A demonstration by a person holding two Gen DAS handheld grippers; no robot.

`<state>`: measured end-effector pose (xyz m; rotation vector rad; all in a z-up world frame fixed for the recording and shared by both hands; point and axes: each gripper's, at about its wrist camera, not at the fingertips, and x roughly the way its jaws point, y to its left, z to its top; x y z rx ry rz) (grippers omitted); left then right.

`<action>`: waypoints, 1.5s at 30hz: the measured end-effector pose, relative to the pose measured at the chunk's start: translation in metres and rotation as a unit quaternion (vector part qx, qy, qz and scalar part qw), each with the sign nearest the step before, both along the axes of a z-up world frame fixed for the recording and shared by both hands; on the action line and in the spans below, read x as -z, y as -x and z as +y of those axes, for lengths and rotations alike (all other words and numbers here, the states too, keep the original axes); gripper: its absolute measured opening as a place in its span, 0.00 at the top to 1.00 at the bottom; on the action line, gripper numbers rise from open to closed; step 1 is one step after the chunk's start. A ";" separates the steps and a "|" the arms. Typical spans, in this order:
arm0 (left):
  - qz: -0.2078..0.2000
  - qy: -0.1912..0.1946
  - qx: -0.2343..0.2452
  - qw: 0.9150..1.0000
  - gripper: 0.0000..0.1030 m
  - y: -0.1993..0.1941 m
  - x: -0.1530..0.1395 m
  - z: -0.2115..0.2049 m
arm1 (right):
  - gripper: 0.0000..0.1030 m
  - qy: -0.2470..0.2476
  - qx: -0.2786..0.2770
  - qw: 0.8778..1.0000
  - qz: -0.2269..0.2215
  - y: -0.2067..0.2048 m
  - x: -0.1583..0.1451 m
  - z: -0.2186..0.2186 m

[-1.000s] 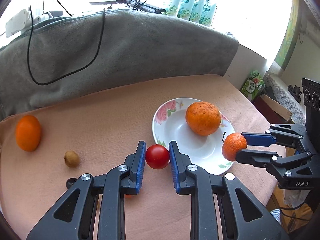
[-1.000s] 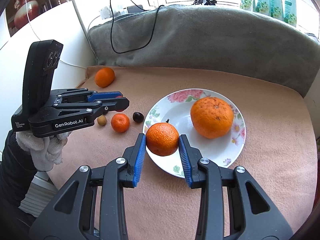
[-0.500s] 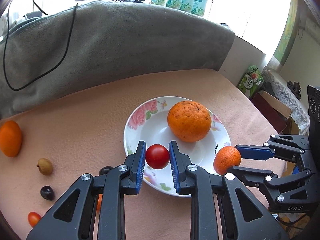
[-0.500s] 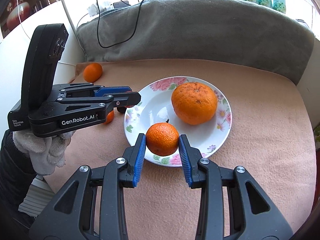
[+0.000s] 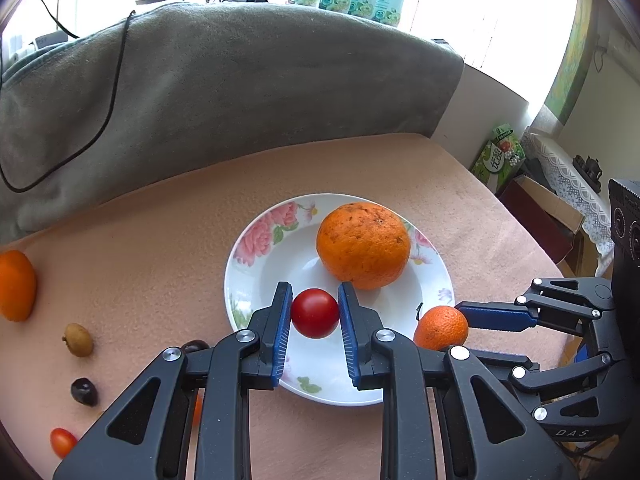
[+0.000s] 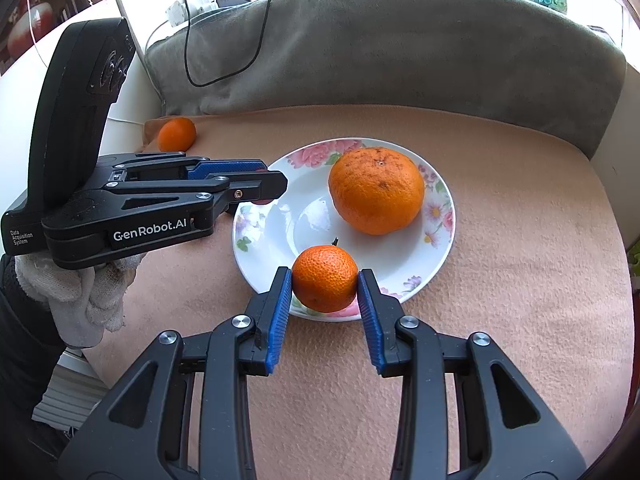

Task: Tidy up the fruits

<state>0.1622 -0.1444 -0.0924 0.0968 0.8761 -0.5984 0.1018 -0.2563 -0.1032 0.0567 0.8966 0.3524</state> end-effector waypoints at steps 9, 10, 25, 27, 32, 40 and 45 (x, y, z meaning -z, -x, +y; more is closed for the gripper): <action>0.002 -0.006 -0.002 1.000 0.78 0.001 0.002 -0.002 | 0.66 0.003 -0.005 1.000 0.004 0.001 0.002 0.002; 0.003 -0.005 -0.002 1.000 0.78 0.000 0.001 -0.002 | 0.65 0.002 -0.005 1.000 0.004 0.001 0.002 0.002; -0.011 -0.006 -0.005 1.000 0.48 0.003 -0.006 -0.004 | 0.38 0.003 0.008 1.000 -0.016 0.003 -0.006 0.000; -0.015 -0.008 -0.013 1.000 0.37 0.003 -0.008 -0.004 | 0.36 0.004 0.006 1.000 -0.017 0.004 -0.007 0.001; -0.025 -0.008 -0.027 0.999 0.35 0.004 -0.013 0.000 | 0.29 0.001 0.005 1.000 -0.021 0.009 -0.006 0.003; -0.035 -0.016 -0.047 0.998 0.32 0.008 -0.019 0.004 | 0.17 -0.012 0.010 0.999 -0.028 0.013 -0.009 0.003; -0.038 -0.017 -0.060 0.997 0.31 0.012 -0.022 0.008 | 0.16 -0.014 0.014 0.999 -0.032 0.015 -0.011 0.003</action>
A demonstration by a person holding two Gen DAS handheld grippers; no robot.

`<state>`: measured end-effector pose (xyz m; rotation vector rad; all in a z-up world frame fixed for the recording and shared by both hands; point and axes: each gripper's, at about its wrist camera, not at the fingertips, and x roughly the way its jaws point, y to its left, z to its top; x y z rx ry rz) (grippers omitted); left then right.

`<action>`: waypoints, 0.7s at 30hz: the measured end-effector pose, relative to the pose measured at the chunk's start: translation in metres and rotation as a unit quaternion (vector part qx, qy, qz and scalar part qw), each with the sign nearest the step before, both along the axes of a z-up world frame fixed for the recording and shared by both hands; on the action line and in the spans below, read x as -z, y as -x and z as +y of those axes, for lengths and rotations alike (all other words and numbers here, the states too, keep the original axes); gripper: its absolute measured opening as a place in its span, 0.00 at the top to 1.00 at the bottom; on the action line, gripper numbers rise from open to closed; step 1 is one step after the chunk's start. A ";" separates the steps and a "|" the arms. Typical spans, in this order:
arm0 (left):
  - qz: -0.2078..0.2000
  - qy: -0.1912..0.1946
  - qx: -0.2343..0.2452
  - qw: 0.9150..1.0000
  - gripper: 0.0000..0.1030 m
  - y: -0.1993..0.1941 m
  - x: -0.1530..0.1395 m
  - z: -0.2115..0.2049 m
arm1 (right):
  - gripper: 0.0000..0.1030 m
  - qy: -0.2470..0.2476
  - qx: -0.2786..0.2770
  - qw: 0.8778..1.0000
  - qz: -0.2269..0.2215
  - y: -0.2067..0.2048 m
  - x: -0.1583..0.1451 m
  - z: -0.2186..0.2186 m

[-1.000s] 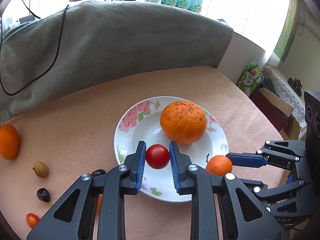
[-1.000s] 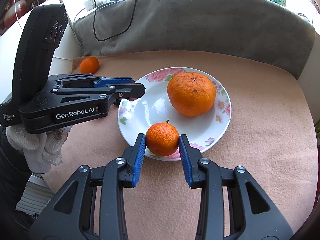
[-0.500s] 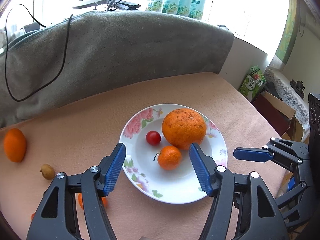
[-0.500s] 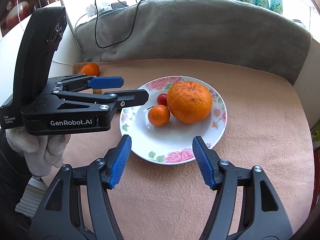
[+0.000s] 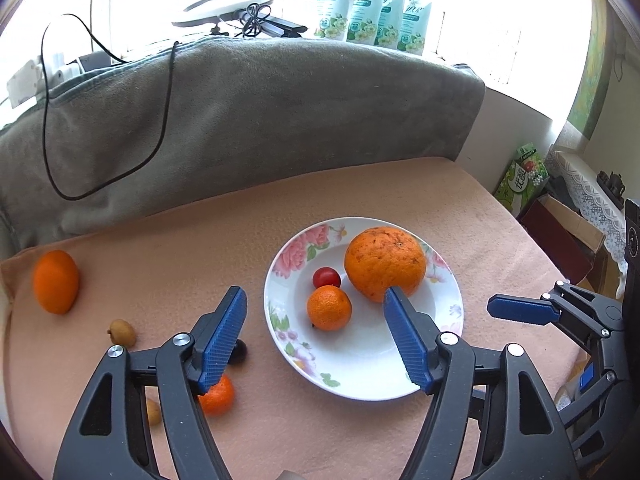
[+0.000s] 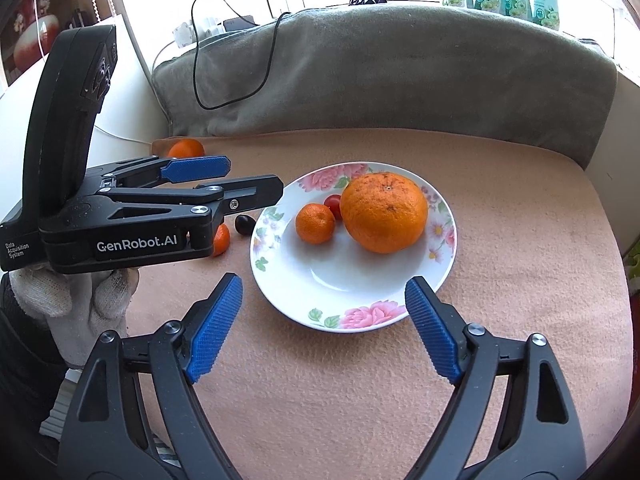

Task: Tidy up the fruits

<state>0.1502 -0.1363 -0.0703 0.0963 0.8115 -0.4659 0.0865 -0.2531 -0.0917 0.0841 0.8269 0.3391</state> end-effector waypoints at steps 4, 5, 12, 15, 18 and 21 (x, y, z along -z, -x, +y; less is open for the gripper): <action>-0.006 0.002 -0.009 1.000 0.31 0.004 -0.003 0.007 | 0.16 -0.007 0.000 1.000 0.002 -0.001 0.000 0.002; -0.008 0.002 -0.010 1.000 0.31 0.005 -0.004 0.008 | 0.16 -0.007 0.001 1.000 0.002 -0.001 0.000 0.002; -0.023 0.008 -0.028 0.999 0.31 0.014 -0.010 0.023 | 0.16 -0.007 -0.001 1.000 -0.004 0.000 -0.004 0.008; -0.029 0.008 -0.037 0.999 0.31 0.019 -0.012 0.032 | 0.16 -0.011 -0.001 1.000 -0.007 0.001 -0.006 0.010; -0.036 0.010 -0.051 0.998 0.31 0.025 -0.013 0.044 | 0.16 -0.012 0.001 1.000 -0.015 0.003 -0.008 0.012; -0.040 0.018 -0.065 0.997 0.31 0.032 -0.013 0.061 | 0.16 -0.008 0.001 1.000 -0.027 0.005 -0.010 0.017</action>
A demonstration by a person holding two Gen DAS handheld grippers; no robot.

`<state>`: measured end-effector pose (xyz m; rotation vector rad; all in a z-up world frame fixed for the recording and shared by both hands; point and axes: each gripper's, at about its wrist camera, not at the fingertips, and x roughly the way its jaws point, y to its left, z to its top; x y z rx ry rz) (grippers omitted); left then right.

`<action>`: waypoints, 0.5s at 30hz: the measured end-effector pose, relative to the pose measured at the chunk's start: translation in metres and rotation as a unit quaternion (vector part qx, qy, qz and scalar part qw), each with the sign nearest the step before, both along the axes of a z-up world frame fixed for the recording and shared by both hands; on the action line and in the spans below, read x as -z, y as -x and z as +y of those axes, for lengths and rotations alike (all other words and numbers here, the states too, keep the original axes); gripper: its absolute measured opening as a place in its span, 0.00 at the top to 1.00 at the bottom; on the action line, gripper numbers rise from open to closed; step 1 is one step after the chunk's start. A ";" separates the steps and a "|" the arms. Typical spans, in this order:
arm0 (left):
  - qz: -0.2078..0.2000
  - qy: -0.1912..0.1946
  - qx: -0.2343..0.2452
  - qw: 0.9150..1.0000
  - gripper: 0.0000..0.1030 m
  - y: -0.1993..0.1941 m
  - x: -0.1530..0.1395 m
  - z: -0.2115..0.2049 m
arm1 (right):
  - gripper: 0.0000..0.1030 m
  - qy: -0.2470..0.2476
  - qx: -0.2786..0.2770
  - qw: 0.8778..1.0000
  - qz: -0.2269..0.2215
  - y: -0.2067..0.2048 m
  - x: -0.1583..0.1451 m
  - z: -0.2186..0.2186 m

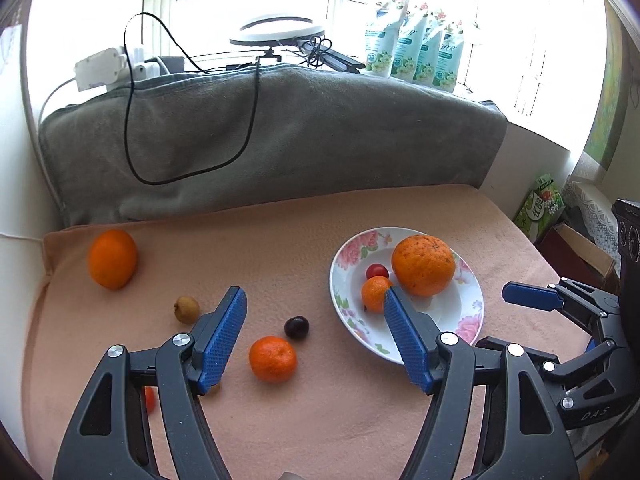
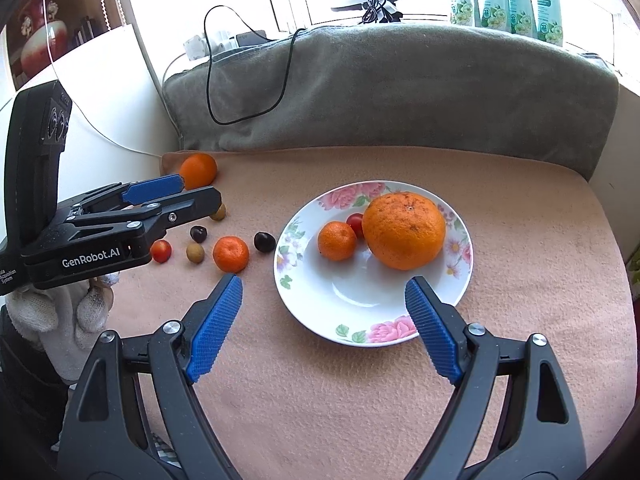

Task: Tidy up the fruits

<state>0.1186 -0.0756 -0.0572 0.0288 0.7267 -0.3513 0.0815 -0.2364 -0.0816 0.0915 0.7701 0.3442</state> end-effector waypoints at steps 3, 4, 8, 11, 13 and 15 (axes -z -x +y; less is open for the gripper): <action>-0.009 0.005 -0.022 1.000 0.31 0.009 0.000 0.018 | 0.16 0.001 -0.003 1.000 -0.010 0.000 -0.001 0.005; -0.014 0.003 -0.028 0.999 0.31 0.013 0.000 0.024 | 0.16 0.000 -0.005 1.000 -0.012 0.000 -0.001 0.007; -0.022 -0.003 -0.061 0.998 0.31 0.023 0.006 0.052 | 0.16 -0.005 -0.010 1.000 -0.019 -0.002 -0.003 0.015; -0.015 0.005 -0.082 0.996 0.31 0.029 0.013 0.076 | 0.16 -0.002 -0.021 1.000 -0.017 -0.006 -0.005 0.022; -0.008 0.011 -0.096 0.995 0.31 0.032 0.019 0.090 | 0.16 -0.003 -0.032 0.999 -0.013 -0.009 -0.005 0.028; -0.001 0.013 -0.109 0.994 0.31 0.036 0.026 0.102 | 0.16 -0.004 -0.042 0.999 -0.007 -0.012 -0.004 0.034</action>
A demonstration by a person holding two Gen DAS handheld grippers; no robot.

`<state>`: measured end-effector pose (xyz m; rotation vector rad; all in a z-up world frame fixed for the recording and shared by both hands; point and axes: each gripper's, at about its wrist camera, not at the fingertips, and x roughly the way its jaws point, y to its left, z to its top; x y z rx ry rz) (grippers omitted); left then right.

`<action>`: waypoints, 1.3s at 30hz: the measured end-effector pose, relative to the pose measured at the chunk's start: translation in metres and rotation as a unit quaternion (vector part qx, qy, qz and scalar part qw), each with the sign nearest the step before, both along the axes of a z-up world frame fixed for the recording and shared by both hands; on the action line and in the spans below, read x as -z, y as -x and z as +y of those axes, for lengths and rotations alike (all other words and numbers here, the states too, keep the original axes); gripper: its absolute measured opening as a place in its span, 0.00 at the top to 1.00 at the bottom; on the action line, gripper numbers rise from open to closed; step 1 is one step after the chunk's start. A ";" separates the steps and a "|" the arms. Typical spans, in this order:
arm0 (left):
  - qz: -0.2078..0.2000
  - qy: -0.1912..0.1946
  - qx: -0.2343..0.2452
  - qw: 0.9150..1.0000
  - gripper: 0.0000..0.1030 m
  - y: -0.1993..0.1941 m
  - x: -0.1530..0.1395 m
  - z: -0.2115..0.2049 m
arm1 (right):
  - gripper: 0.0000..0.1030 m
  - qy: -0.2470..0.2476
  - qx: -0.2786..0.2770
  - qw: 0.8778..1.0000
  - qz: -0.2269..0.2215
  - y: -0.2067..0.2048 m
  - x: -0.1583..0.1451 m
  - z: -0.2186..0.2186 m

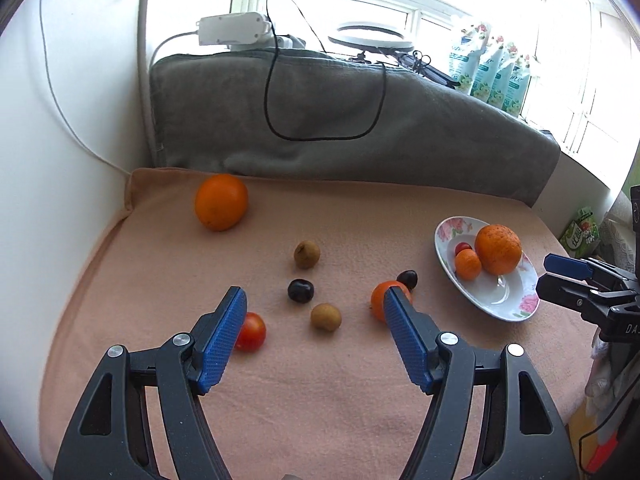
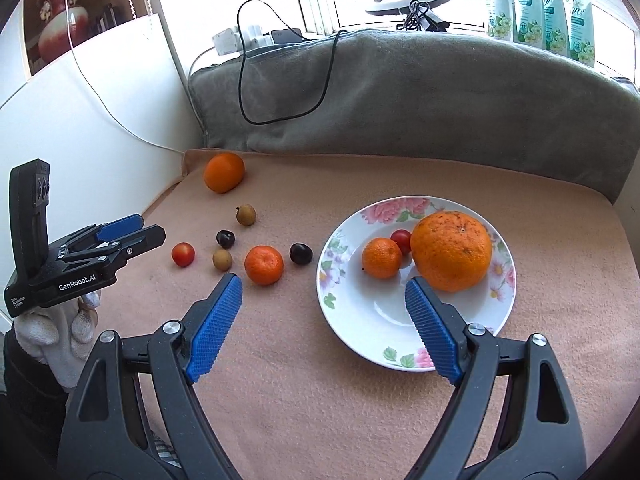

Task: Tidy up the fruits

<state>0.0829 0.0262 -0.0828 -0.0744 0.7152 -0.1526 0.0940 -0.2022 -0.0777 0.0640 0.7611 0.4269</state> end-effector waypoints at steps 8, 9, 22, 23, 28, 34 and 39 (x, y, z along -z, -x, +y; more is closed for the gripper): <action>0.024 0.019 -0.028 0.999 0.31 0.015 0.022 0.032 | 0.16 0.001 -0.034 0.999 0.011 -0.009 0.004 0.025; 0.026 0.025 -0.030 0.999 0.31 0.017 0.025 0.036 | 0.16 0.001 -0.037 0.999 0.012 -0.010 0.004 0.028; 0.044 0.063 -0.029 0.997 0.42 0.009 0.042 0.054 | 0.32 0.017 -0.086 0.996 0.035 -0.023 0.016 0.077; 0.046 0.064 -0.027 0.997 0.44 0.008 0.043 0.054 | 0.32 0.023 -0.087 0.995 0.037 -0.025 0.018 0.081; 0.058 0.075 -0.019 0.995 0.48 0.001 0.050 0.054 | 0.44 0.034 -0.089 0.994 0.051 -0.035 0.028 0.096; 0.068 0.076 -0.017 0.995 0.49 -0.010 0.057 0.054 | 0.47 0.053 -0.093 0.992 0.063 -0.051 0.038 0.103; 0.074 0.082 -0.015 0.994 0.52 -0.018 0.061 0.054 | 0.48 0.077 -0.095 0.990 0.065 -0.058 0.045 0.110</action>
